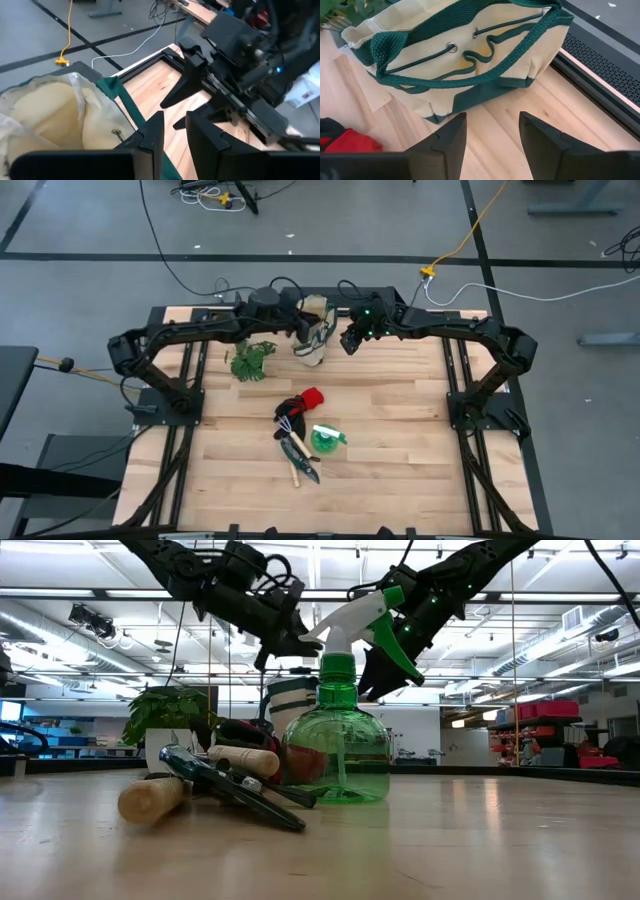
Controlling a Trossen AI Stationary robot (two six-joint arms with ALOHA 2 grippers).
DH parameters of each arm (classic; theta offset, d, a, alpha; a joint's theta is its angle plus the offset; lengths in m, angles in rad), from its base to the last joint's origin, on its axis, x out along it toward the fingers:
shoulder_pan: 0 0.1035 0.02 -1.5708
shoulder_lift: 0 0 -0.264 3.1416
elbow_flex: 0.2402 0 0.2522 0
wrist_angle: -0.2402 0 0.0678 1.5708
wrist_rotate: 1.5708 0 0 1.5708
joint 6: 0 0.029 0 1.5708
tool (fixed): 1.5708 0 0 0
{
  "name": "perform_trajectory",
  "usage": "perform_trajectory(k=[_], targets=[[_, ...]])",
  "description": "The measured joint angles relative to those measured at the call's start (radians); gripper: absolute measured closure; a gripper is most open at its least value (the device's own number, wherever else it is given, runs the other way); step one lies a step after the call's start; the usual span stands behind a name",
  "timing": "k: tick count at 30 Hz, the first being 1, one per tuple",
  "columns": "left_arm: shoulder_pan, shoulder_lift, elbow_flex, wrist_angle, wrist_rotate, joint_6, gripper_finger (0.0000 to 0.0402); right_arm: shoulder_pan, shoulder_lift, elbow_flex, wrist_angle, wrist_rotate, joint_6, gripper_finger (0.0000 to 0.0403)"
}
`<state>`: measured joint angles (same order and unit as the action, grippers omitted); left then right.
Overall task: Pick & Place Garden tools in Gardening bag
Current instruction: Put the green spray bottle into the white gardening bag
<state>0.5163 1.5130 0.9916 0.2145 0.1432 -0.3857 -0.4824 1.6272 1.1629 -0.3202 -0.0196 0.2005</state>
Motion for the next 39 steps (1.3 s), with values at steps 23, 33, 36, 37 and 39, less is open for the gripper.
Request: perform_trajectory(k=[23, 33, 36, 37, 39], targets=[[-0.142, -0.102, 0.0, -0.363, 0.124, 0.147, 0.0314, 0.133, -0.08, -0.001, 0.003, -0.43, 0.007, 0.022], [-0.201, -0.102, 0.0, -0.377, 0.124, 0.147, 0.0314, 0.33, -0.137, -0.001, -0.054, -0.459, 0.027, 0.022], [-0.202, -0.102, 0.0, -0.377, 0.124, 0.147, 0.0314, 0.403, -0.144, -0.001, -0.08, -0.409, 0.044, 0.022], [-0.202, -0.102, 0.0, -0.377, 0.124, 0.147, 0.0314, 0.428, -0.145, -0.001, -0.09, -0.387, 0.052, 0.022], [-0.202, -0.102, 0.0, -0.376, 0.124, 0.146, 0.0314, 0.478, -0.145, -0.001, -0.111, -0.332, 0.063, 0.022]])
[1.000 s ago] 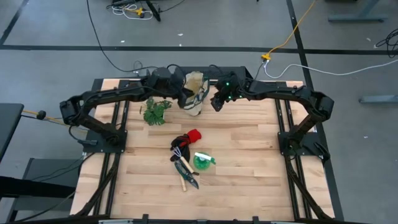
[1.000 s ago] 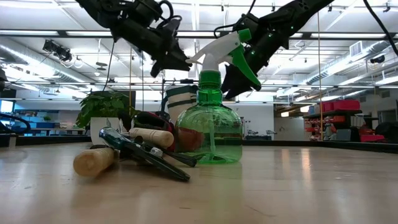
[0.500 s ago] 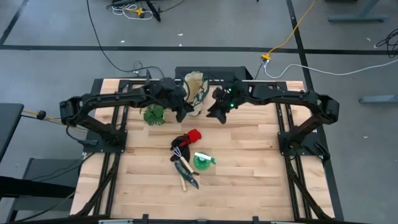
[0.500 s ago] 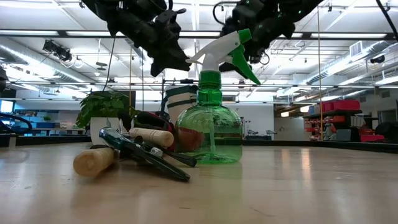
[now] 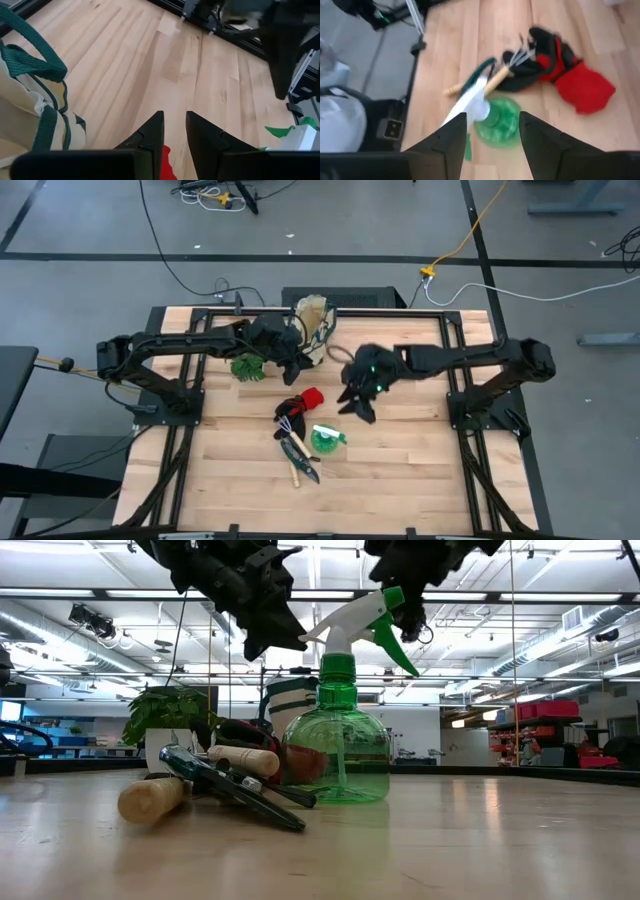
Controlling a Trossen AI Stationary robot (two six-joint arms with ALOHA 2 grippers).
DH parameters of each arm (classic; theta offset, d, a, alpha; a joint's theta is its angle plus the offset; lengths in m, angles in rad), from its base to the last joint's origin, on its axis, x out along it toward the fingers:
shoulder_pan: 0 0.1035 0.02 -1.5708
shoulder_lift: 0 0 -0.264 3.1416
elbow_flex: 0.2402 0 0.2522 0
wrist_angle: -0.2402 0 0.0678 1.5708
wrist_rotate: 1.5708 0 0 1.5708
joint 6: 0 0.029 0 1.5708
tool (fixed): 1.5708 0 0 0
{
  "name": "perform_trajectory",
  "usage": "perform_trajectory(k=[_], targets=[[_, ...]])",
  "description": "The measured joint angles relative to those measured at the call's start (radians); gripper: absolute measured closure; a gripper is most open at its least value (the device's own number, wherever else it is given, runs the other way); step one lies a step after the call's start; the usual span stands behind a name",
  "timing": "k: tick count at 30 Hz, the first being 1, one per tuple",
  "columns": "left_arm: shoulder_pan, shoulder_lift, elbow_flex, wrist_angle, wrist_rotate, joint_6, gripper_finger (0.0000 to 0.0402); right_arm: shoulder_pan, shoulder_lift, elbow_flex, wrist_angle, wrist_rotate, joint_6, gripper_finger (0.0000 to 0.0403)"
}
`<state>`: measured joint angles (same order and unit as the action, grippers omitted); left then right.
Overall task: Pick & Place Garden tools in Gardening bag
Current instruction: Put the green spray bottle into the white gardening bag
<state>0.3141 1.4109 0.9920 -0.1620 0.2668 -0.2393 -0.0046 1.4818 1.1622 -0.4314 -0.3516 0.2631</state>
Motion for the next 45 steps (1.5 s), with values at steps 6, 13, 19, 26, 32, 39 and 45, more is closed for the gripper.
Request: perform_trajectory(k=[6, 13, 19, 26, 32, 39, 45], targets=[[0.0, 0.0, 0.0, 0.002, 0.0, 0.0, 0.0314, 0.133, 0.0, 0.0, -0.037, 0.18, 0.071, 0.022], [0.001, 0.0, 0.0, 0.007, 0.0, 0.0, 0.0314, 0.257, 0.0, 0.0, -0.036, 0.373, 0.134, 0.022], [0.001, 0.001, 0.0, 0.007, 0.0, 0.0, 0.0314, 0.334, 0.0, 0.0, -0.041, 0.474, 0.187, 0.022], [0.001, 0.001, 0.0, 0.007, 0.0, 0.0, 0.0314, 0.408, 0.001, 0.0, -0.042, 0.56, 0.25, 0.022], [0.001, 0.001, 0.0, 0.008, 0.0, 0.0, 0.0314, 0.464, 0.001, 0.0, -0.043, 0.667, 0.284, 0.022], [0.001, 0.001, 0.0, 0.008, 0.0, 0.0, 0.0314, 0.515, 0.001, -0.024, -0.066, 0.773, 0.377, 0.022], [0.001, 0.001, -0.001, 0.008, 0.0, 0.0, 0.0314, 0.538, 0.003, -0.121, 0.015, 0.806, 0.459, 0.022]])
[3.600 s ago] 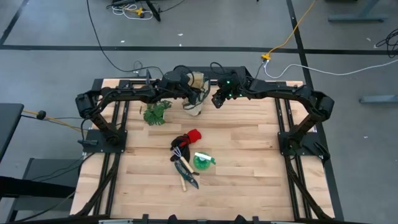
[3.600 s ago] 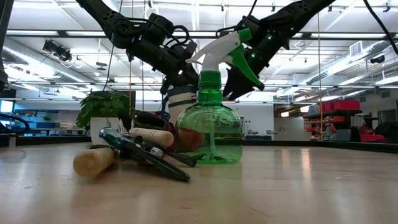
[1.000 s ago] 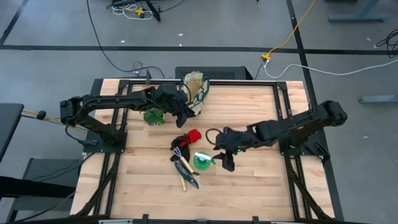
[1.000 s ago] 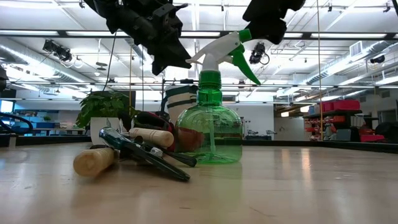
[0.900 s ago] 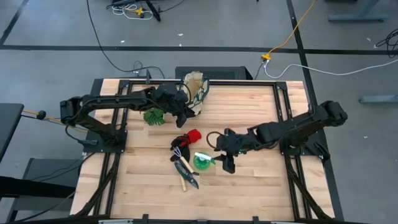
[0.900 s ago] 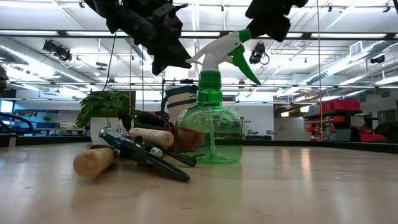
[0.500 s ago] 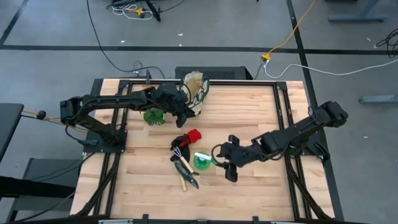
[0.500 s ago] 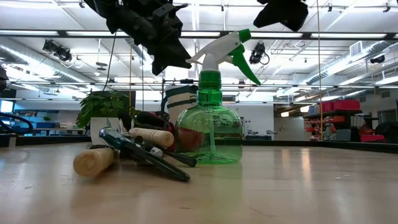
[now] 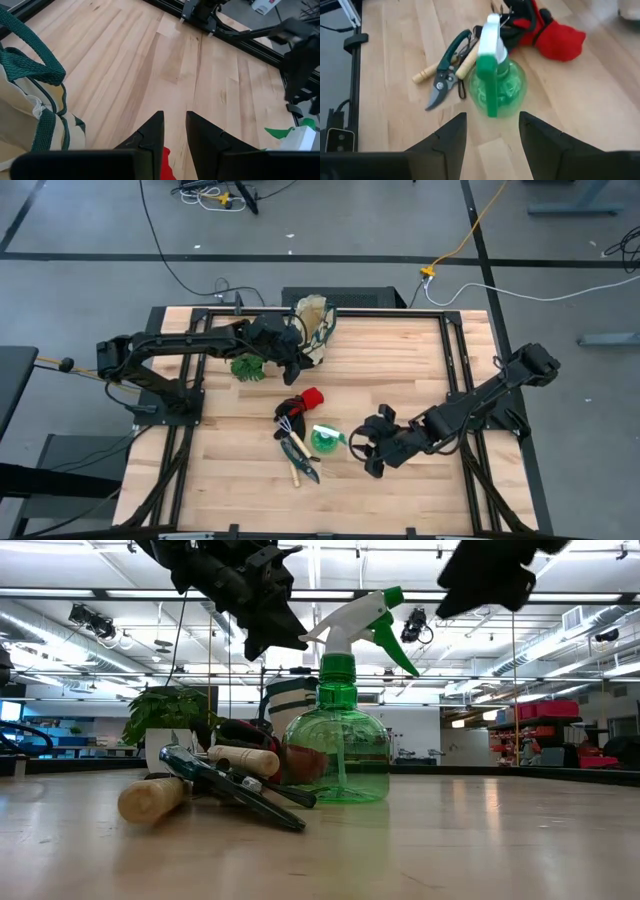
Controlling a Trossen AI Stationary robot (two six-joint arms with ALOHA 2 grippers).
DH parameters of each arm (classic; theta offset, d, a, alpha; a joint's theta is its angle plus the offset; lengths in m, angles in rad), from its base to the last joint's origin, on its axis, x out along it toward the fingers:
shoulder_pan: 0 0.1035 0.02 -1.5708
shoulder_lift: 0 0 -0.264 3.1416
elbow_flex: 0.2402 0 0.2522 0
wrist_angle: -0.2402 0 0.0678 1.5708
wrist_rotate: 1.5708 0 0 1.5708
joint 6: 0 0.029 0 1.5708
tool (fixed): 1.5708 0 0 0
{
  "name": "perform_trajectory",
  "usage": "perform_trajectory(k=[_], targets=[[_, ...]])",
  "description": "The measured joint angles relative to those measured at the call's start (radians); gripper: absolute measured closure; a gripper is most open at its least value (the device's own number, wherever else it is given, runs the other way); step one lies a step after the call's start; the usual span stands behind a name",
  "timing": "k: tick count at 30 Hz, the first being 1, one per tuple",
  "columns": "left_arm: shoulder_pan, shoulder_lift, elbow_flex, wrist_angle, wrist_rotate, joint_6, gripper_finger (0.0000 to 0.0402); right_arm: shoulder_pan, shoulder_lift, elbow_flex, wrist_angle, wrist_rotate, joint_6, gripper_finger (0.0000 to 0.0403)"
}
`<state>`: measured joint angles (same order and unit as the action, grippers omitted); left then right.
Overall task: Pick & Place Garden tools in Gardening bag
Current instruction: Put the green spray bottle into the white gardening bag
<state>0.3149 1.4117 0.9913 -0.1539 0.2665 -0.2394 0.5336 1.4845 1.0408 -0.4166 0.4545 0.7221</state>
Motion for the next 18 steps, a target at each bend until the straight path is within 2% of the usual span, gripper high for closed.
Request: perform_trajectory(k=[8, 14, 18], targets=[[0.0, 0.0, 0.0, 0.0, 0.0, 0.015, 0.0314, 0.008, 0.0, -0.116, 0.284, 0.002, -0.025, 0.022], [0.0, 0.0, 0.0, 0.0, 0.0, 0.016, 0.0314, 0.008, -0.001, -0.171, 0.331, 0.061, -0.019, 0.022], [0.0, 0.0, 0.0, 0.0, 0.0, 0.016, 0.0314, 0.007, 0.0, -0.194, 0.404, 0.063, -0.027, 0.022]])
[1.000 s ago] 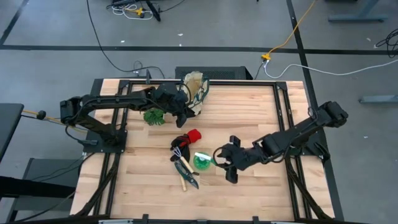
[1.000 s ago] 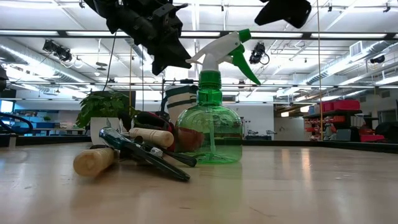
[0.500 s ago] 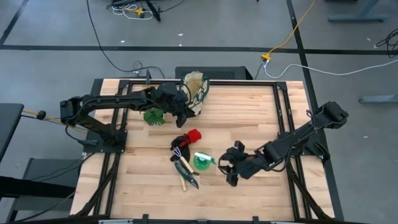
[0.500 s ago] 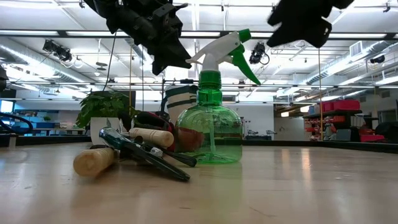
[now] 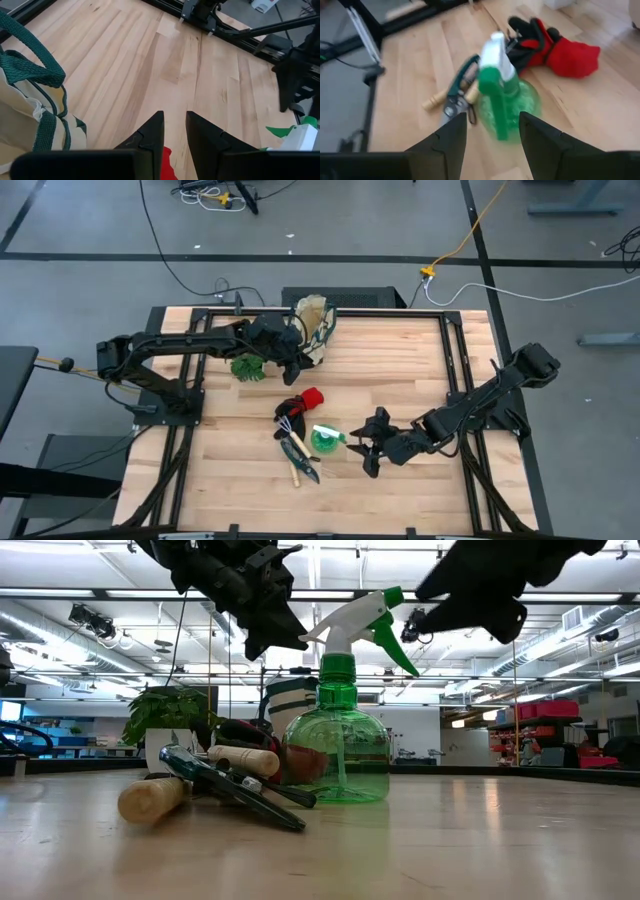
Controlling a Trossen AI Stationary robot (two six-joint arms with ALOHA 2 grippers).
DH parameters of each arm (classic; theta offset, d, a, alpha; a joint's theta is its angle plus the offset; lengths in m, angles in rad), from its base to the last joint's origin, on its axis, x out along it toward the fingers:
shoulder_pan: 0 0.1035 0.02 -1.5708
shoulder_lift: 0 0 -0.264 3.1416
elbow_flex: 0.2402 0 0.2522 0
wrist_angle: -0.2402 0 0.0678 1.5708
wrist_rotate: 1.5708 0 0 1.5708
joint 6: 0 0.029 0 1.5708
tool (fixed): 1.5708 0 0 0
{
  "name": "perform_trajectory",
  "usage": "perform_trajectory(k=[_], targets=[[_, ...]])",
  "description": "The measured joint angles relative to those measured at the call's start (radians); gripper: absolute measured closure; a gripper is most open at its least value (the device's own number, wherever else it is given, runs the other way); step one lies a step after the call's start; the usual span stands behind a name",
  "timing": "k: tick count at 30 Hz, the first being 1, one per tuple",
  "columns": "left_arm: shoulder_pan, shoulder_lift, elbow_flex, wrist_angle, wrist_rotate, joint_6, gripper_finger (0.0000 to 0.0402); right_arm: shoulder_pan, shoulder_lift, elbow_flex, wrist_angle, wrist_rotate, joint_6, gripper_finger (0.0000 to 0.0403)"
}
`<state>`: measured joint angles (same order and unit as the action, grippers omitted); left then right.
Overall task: Pick & Place Garden tools in Gardening bag
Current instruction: Put the green spray bottle into the white gardening bag
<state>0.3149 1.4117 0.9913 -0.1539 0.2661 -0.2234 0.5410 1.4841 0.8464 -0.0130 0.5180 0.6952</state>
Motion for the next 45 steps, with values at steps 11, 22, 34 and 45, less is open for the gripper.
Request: perform_trajectory(k=[11, 22, 34, 45], targets=[[0.0, 0.0, 0.0, 0.0, 0.0, 0.001, 0.0314, -0.01, 0.079, -0.008, 0.158, 0.016, -0.087, 0.022], [0.0, 0.0, 0.0, 0.0, 0.0, 0.001, 0.0314, -0.038, 0.082, -0.008, 0.159, 0.032, -0.102, 0.022], [0.0, 0.0, 0.0, 0.0, 0.0, 0.002, 0.0314, -0.045, 0.093, -0.007, 0.221, 0.042, -0.132, 0.022], [0.0, 0.0, 0.0, 0.0, -0.003, 0.002, 0.0314, -0.08, 0.167, -0.007, 0.362, 0.001, -0.207, 0.022]])
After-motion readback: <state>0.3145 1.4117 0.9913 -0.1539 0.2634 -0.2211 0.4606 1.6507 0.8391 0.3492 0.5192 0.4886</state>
